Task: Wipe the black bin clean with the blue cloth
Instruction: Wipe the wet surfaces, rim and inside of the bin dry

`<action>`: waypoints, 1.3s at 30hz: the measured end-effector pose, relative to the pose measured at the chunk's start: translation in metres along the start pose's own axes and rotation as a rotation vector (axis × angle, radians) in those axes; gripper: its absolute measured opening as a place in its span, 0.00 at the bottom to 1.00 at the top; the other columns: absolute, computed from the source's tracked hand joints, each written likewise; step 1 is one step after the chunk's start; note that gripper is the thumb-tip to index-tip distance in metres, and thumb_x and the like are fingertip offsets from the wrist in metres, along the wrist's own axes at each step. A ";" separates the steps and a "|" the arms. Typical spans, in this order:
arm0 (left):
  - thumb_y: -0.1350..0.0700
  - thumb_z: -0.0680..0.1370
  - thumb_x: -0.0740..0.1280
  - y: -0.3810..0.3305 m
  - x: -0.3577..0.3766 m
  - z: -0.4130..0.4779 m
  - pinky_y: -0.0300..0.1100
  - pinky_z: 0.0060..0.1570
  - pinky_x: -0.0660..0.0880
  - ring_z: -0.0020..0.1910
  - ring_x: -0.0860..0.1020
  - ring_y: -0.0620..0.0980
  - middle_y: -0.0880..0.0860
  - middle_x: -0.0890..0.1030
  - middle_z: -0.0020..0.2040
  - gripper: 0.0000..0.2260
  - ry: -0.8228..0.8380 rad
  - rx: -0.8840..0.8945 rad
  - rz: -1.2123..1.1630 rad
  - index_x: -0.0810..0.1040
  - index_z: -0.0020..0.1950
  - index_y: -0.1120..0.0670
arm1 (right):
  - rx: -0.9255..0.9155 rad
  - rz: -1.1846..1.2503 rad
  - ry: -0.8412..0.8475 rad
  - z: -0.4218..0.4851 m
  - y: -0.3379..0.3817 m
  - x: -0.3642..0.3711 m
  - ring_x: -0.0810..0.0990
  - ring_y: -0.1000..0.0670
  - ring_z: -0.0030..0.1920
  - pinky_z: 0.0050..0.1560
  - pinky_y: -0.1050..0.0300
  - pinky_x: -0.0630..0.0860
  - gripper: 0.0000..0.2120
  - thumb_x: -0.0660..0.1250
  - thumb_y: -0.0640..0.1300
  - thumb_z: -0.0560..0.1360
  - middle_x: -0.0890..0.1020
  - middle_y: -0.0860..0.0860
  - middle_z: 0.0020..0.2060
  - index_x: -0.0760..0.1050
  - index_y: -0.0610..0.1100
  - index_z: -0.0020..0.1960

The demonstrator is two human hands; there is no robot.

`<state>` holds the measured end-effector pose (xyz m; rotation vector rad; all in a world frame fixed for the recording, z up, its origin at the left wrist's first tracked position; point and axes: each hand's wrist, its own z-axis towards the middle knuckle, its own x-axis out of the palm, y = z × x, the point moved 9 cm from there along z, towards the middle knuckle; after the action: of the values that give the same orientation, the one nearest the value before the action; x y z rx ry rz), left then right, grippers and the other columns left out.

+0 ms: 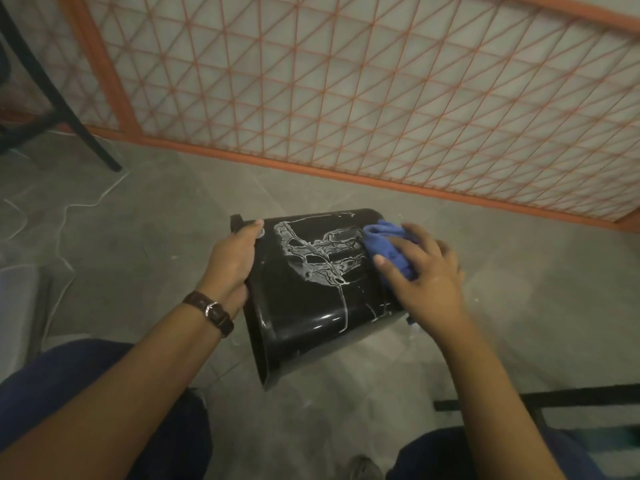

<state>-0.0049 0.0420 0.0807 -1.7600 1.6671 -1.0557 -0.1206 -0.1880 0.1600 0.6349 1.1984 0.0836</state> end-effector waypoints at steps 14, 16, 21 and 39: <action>0.51 0.73 0.69 -0.013 -0.018 -0.003 0.60 0.52 0.78 0.40 0.81 0.59 0.61 0.81 0.45 0.11 -0.134 0.069 -0.120 0.80 0.47 0.58 | 0.076 0.067 0.266 -0.011 -0.007 0.050 0.65 0.42 0.66 0.63 0.53 0.65 0.32 0.60 0.51 0.71 0.61 0.46 0.68 0.54 0.56 0.73; 0.51 0.72 0.69 -0.014 -0.019 0.000 0.63 0.52 0.77 0.42 0.80 0.59 0.60 0.80 0.44 0.10 -0.135 0.087 -0.137 0.80 0.46 0.57 | 0.139 0.184 0.191 -0.009 -0.010 0.047 0.71 0.43 0.62 0.56 0.56 0.67 0.31 0.63 0.44 0.73 0.67 0.43 0.65 0.55 0.49 0.72; 0.51 0.74 0.67 -0.017 -0.017 0.004 0.58 0.53 0.77 0.43 0.80 0.57 0.57 0.80 0.43 0.08 -0.118 0.111 -0.126 0.79 0.46 0.56 | 0.113 -0.009 -0.045 -0.007 -0.003 0.021 0.71 0.41 0.57 0.58 0.48 0.67 0.27 0.55 0.57 0.67 0.75 0.46 0.57 0.68 0.52 0.64; 0.54 0.74 0.66 -0.017 -0.009 0.006 0.59 0.57 0.76 0.45 0.80 0.57 0.54 0.81 0.40 0.04 -0.084 0.205 -0.080 0.78 0.41 0.52 | 0.221 0.290 -0.006 -0.002 -0.007 0.024 0.72 0.55 0.45 0.47 0.72 0.67 0.14 0.64 0.41 0.70 0.68 0.51 0.53 0.77 0.42 0.56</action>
<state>0.0109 0.0516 0.0890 -1.7240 1.3954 -1.1296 -0.1154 -0.1836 0.1355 1.0006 1.1120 0.1947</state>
